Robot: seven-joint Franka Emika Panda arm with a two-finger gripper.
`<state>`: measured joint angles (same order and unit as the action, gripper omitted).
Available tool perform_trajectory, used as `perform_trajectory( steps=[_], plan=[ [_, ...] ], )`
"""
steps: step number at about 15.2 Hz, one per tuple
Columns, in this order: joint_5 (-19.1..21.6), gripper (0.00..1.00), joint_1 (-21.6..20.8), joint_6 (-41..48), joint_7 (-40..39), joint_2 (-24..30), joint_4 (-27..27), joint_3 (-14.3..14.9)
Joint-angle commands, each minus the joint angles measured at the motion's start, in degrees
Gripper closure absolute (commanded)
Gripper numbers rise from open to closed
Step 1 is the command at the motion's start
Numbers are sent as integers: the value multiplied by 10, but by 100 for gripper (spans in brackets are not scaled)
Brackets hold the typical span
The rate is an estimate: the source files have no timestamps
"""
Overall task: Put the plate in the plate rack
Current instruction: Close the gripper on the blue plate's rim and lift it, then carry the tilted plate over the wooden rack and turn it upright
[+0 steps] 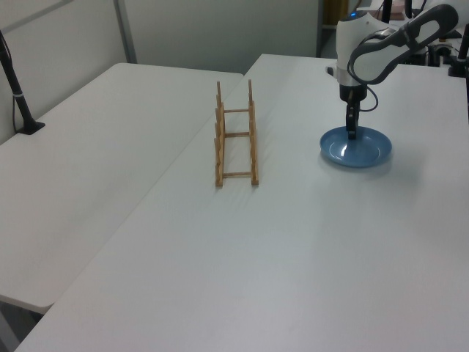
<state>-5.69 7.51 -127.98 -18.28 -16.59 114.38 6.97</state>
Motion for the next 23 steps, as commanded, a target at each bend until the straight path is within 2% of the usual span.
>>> perform_trajectory(
  steps=[1, 5, 10, 14, 17, 19, 23],
  plan=[
    [-13, 100, 2, -13, 59, 4, -5, 3],
    [-13, 100, 7, -12, 61, 13, -8, 2],
    [-13, 100, 5, -4, 63, 59, -28, 2],
    [-8, 100, 0, 18, 70, 110, -65, -3],
    [-9, 100, -5, 19, 124, 126, -101, -18],
    [-31, 100, -14, 13, 213, 125, -127, -37],
    [-149, 100, -36, -1, 383, 125, -161, -52]
  ],
)
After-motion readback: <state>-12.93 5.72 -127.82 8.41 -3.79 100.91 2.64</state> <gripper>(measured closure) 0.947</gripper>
